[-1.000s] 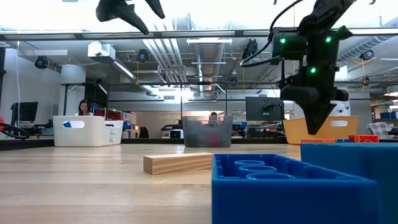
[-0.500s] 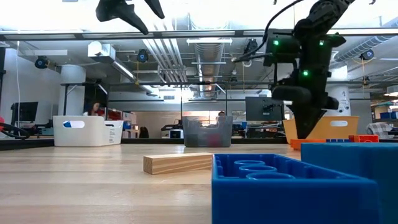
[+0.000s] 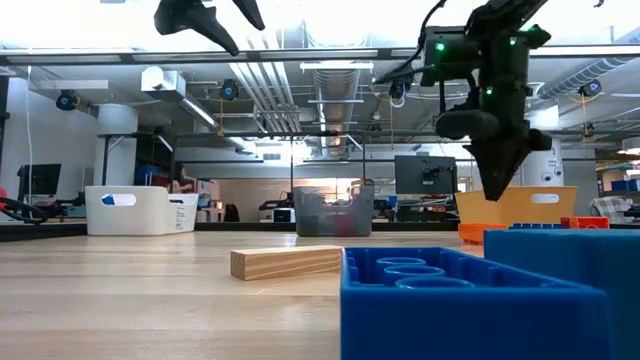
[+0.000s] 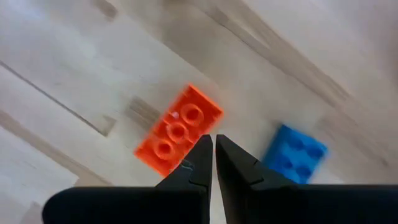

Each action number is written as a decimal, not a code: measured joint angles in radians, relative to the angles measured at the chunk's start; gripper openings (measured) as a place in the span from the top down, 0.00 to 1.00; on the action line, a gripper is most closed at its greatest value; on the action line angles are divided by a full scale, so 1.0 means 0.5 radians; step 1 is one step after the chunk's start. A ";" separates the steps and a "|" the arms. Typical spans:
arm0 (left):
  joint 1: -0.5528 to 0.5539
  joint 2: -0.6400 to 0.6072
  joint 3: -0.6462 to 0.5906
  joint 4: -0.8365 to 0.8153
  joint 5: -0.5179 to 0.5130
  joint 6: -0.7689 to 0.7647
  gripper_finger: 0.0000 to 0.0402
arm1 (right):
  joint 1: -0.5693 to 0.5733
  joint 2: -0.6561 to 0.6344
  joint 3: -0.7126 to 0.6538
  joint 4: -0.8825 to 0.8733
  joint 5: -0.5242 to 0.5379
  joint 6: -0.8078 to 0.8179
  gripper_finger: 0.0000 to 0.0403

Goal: Sort blocks by size
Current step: Put the big orange game piece into the white bin

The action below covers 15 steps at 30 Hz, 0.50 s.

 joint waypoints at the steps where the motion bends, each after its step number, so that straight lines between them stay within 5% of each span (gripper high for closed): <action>1: 0.002 0.000 0.000 0.000 0.000 -0.001 0.42 | 0.000 0.004 0.000 -0.028 -0.001 0.021 0.96; 6: 0.013 0.000 0.000 0.000 -0.001 0.000 0.42 | 0.004 0.019 -0.001 -0.055 -0.142 0.166 0.86; 15: 0.028 0.000 0.000 0.002 -0.002 0.039 0.42 | 0.042 0.044 -0.001 0.117 -0.203 0.315 0.44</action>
